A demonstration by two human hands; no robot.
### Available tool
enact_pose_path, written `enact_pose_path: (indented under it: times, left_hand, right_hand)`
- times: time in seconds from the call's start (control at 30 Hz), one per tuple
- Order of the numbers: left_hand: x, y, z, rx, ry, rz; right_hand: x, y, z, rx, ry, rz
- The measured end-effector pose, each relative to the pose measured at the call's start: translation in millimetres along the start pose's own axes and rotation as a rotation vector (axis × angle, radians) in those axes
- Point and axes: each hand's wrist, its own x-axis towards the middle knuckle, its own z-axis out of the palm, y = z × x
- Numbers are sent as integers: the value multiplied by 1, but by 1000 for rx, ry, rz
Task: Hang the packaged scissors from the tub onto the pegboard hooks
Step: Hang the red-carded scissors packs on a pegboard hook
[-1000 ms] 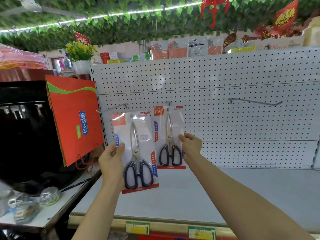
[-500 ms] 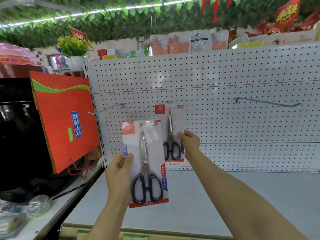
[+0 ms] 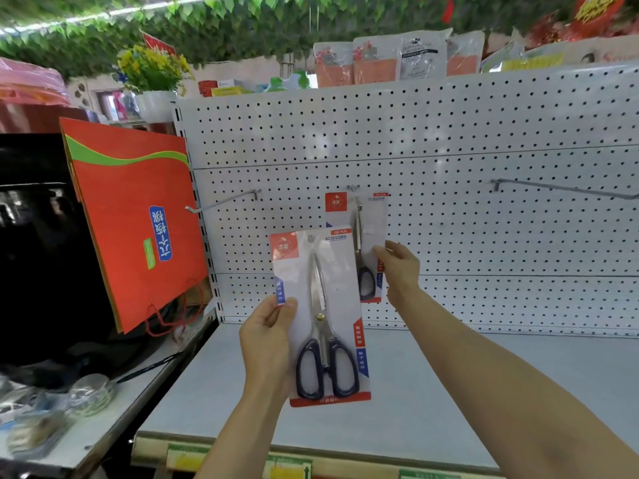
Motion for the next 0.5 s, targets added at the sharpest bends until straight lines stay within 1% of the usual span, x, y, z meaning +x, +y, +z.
enact_pose_path:
  times: [0.13, 0.2, 0.27, 0.33, 0.4, 0.43, 0.5]
  left_hand:
    - [-2, 2, -1, 20, -2, -6]
    - [-6, 4, 0, 27, 3, 3]
    - [-11, 6, 2, 32, 12, 10]
    - [-16, 7, 6, 40, 18, 10]
    - [-21, 7, 10, 45, 14, 10]
    - [-24, 7, 13, 42, 11, 3]
    - [-30, 8, 18, 15, 16, -19]
  right_hand:
    - [-16, -14, -6, -129, 147, -129]
    - [-35, -23, -10, -132, 177, -190]
    - [-59, -31, -12, -81, 98, -191]
    - [-88, -39, -16, -18, -90, -152]
    - [-113, -43, -21, -9, -284, -116]
    - [-122, -44, -23, -23, -338, -109]
    - [-133, -46, -27, -28, -367, -114]
